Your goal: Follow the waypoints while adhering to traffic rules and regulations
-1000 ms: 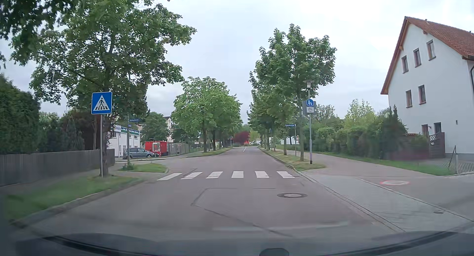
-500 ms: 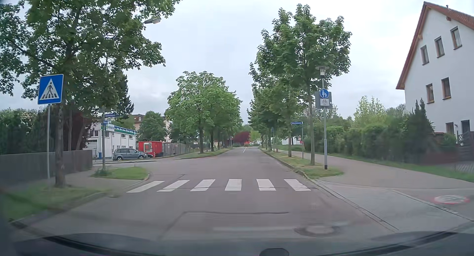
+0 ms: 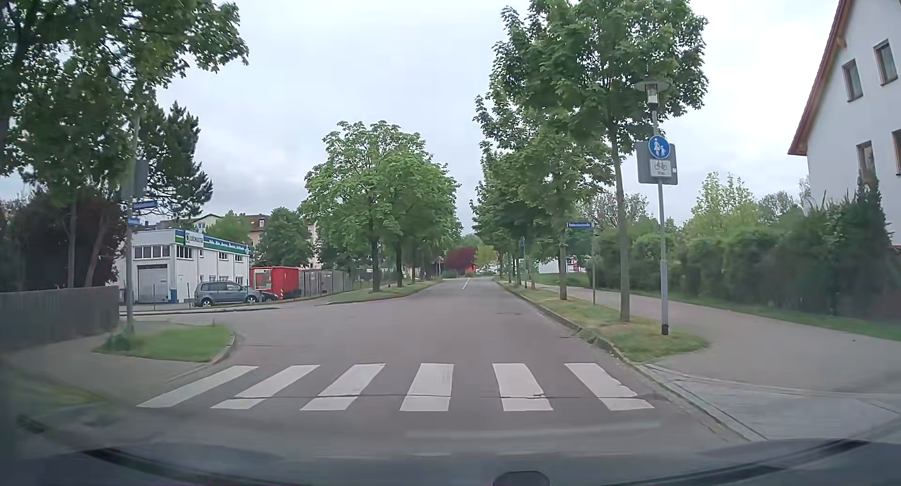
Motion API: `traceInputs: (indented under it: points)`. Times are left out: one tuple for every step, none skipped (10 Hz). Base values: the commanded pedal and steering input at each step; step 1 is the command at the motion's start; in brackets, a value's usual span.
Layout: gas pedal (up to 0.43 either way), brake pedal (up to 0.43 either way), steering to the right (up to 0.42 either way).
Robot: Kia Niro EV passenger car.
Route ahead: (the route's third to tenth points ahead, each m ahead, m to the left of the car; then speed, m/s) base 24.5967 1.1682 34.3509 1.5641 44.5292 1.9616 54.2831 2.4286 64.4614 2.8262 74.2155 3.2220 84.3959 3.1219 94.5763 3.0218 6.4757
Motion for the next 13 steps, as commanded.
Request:
traceInputs:
  points:
    - [0.11, 0.0, -0.007]
    - [0.118, 0.0, -0.007]
    - [0.118, 0.0, -0.007]
    - [0.118, 0.0, -0.006]
    - [0.118, 0.0, -0.005]
    - [0.118, 0.0, -0.005]
    - [0.13, 0.0, -0.005]
    - [0.13, 0.0, -0.005]
    - [0.118, 0.0, -0.005]
    - [0.118, 0.0, -0.005]
    - [0.118, 0.0, -0.004]
    - [0.118, 0.0, -0.005]
    - [0.118, 0.0, -0.005]
